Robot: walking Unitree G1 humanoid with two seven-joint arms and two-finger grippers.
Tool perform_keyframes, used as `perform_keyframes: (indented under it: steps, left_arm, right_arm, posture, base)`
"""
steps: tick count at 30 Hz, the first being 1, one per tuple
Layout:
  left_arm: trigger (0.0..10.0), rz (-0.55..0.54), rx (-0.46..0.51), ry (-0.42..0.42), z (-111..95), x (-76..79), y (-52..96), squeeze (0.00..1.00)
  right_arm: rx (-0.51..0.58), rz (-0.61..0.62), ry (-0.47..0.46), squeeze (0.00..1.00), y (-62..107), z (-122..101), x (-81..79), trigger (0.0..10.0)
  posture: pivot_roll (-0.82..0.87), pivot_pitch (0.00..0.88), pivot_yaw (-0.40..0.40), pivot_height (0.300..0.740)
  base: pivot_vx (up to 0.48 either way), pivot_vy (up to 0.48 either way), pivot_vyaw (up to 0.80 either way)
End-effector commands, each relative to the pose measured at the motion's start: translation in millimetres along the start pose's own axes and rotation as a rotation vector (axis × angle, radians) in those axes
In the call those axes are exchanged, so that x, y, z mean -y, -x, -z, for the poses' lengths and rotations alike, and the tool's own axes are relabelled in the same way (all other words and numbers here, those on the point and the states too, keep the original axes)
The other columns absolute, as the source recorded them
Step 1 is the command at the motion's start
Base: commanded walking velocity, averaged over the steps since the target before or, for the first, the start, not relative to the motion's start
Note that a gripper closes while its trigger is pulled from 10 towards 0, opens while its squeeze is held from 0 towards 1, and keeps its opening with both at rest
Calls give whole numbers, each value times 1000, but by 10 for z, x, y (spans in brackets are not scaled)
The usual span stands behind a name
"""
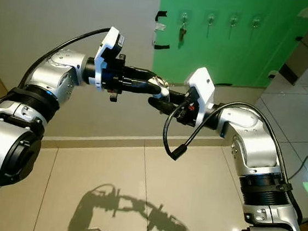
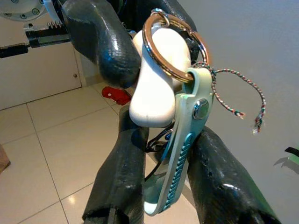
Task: Hang keys on a hook
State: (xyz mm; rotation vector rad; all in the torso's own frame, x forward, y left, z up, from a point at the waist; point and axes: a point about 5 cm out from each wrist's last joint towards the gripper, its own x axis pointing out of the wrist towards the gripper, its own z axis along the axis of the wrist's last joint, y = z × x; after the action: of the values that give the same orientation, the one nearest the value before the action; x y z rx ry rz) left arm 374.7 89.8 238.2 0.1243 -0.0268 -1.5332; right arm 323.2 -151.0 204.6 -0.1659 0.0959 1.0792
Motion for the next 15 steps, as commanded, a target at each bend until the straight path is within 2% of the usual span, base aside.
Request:
perform_keyframes:
  steps: [1, 12, 13, 15]
  left_arm:
    - [10000, 0, 3, -41, -120, -24, -21, 0]
    - [10000, -17, -8, -47, -110, -31, 9, 0]
    - [10000, -20, -14, -44, -105, -33, 14, 1000]
    - [10000, -23, -27, -42, -96, -35, 21, 1000]
  right_arm:
    - [13, 10, -1, 0, 14, -44, 32, 0]
    - [6, 9, 8, 0, 14, -47, 37, 0]
    - [5, 9, 9, 0, 16, -45, 38, 0]
    - [2, 8, 10, 0, 18, -44, 42, 0]
  posture:
    - [-61, 0, 54, 740]
    - [-60, 0, 51, 740]
    - [-61, 0, 51, 740]
    - [-60, 0, 50, 740]
  base:
    - [0, 0, 0]
    - [0, 0, 0]
    - [0, 0, 0]
    - [0, 0, 0]
